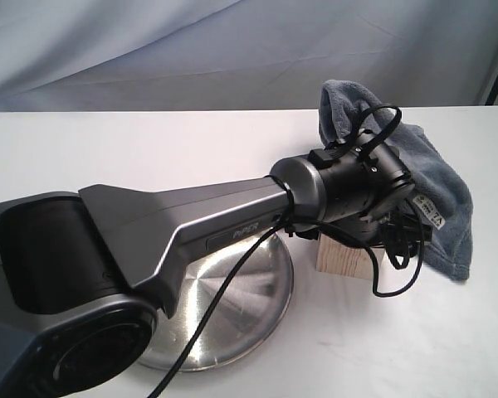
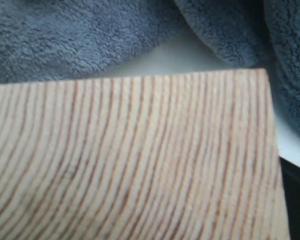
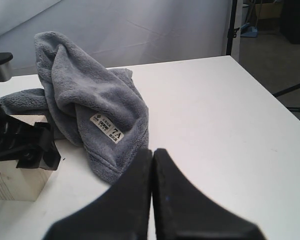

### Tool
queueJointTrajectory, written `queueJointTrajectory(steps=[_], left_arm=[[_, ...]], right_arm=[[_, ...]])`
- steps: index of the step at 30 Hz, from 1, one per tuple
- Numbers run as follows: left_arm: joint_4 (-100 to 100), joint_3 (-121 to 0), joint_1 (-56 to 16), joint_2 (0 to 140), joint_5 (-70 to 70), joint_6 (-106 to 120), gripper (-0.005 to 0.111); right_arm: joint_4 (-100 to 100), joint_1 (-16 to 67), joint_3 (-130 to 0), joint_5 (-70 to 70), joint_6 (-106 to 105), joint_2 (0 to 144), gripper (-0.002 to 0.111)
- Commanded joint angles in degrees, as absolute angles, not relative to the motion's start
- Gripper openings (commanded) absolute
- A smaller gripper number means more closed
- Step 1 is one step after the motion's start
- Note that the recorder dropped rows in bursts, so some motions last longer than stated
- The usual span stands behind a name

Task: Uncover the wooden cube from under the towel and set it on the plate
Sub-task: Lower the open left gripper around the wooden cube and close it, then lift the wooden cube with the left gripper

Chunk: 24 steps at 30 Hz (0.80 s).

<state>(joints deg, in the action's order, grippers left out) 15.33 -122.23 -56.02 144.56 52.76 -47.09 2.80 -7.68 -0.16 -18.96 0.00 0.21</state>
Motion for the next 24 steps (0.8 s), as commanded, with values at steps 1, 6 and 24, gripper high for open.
queueJointTrajectory(steps=[1,6,24], left_arm=[[15.36,-122.24,-55.92,144.70,52.49,-47.49,0.094],[15.36,-122.24,-55.92,144.70,52.49,-47.49,0.074],[15.55,-122.24,-55.92,144.35,52.80,-47.49,0.037]], right_arm=[[2.34,-7.92,0.00,-18.96,0.00,0.00,0.000],[2.34,-7.92,0.00,-18.96,0.00,0.00,0.000],[2.34,-7.92,0.00,-18.96,0.00,0.00,0.000]])
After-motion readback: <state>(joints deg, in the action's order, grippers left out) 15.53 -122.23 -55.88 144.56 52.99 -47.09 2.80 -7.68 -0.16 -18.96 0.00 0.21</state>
